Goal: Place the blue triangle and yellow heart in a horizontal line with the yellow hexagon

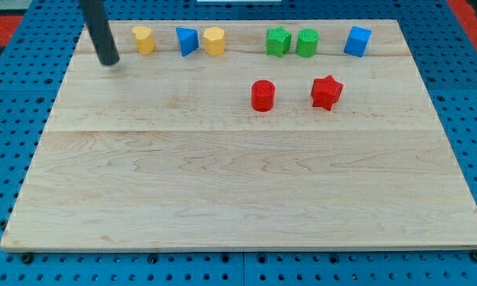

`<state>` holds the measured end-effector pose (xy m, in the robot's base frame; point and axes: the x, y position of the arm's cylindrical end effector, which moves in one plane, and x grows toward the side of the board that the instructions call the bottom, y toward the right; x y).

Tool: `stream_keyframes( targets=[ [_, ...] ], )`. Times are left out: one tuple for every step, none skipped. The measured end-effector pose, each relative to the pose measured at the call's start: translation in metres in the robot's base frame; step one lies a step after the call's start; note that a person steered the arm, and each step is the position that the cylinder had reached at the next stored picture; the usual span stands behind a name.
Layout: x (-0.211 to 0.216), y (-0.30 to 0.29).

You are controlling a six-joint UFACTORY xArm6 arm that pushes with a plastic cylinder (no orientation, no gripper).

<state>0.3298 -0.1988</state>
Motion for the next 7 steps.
stream_keyframes(
  targets=[
    [0.073, 0.112],
    [0.147, 0.227],
    [0.169, 0.256],
    [0.173, 0.258],
    [0.19, 0.284],
    [0.19, 0.364],
    [0.171, 0.426]
  ],
)
